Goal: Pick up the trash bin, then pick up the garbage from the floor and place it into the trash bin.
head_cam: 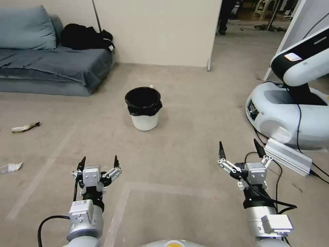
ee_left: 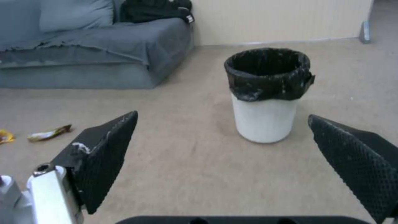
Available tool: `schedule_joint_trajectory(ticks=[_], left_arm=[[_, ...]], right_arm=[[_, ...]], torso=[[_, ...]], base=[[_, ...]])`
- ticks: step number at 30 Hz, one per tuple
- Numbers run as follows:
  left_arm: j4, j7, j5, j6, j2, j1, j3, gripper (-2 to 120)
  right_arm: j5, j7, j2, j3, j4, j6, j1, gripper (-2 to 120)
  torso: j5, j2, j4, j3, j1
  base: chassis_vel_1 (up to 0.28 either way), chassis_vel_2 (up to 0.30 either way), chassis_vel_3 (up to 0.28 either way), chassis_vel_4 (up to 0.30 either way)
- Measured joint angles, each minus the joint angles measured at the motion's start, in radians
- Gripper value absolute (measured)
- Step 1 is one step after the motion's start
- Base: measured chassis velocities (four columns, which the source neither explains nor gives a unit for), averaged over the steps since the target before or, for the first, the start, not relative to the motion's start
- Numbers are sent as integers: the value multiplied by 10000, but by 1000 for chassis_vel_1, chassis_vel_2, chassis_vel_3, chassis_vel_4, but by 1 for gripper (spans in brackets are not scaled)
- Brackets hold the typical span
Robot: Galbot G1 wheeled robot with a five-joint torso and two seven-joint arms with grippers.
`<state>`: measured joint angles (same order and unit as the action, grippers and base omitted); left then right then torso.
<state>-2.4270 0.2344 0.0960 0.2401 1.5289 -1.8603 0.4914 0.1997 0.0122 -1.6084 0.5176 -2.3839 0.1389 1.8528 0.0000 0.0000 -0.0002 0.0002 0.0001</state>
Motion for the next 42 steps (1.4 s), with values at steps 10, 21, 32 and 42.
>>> schedule_joint_trajectory(ticks=[10,21,32,42], left_arm=[[-11,92,-17,-47,-12,-7,-8,100],[-115,110,-35,-48,-68,-5,-29,100],[-203,117,-67,-31,-81,-26,-71,100],[-209,119,-71,-22,-65,-29,-94,100]], right_arm=[[-7,91,2,-13,2,2,1,100],[-5,121,3,-18,-107,1,30,100],[-23,179,2,-21,-190,0,46,100],[-29,288,4,-26,-186,28,40,100]], torso=[[-3,0,0,-1,-1],[0,0,-1,-1,-1],[0,0,-1,-1,-1],[2,0,2,-1,-1]], base=[[-186,180,177,-180],[-204,184,196,-195],[-194,201,200,-209],[-200,208,209,-203]])
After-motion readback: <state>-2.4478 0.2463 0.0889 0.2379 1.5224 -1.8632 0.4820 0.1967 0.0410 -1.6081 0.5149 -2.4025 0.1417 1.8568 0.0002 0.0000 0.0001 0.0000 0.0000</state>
